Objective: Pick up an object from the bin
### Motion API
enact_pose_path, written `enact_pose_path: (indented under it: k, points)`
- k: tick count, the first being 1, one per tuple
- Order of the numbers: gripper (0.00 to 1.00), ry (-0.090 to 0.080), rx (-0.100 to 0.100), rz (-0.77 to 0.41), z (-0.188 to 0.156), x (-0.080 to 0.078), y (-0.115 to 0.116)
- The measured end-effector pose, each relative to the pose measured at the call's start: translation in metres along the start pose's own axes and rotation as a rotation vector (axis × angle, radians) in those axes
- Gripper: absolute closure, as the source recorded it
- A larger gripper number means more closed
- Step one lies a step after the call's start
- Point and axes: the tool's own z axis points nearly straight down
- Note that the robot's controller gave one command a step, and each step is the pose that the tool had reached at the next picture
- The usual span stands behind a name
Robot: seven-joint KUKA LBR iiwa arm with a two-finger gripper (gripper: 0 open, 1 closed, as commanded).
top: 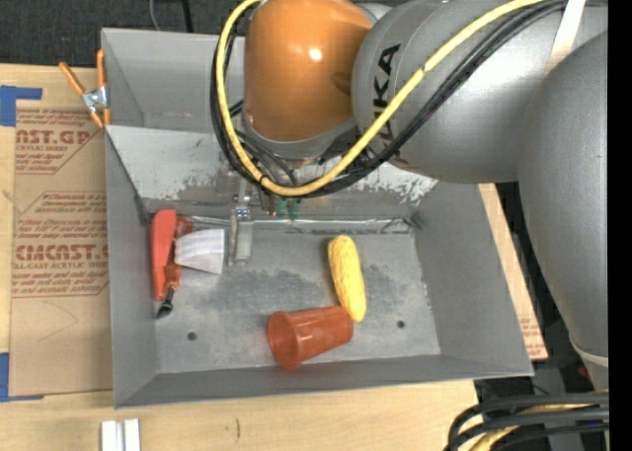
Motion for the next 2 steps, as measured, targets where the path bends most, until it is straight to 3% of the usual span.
enact_pose_path:
  k: [1,2]
  points:
    - [0.00,-0.008,-0.001,0.002,-0.005,-0.001,-0.001]
    - [0.00,-0.008,-0.001,-0.086,0.046,-0.009,-0.012]
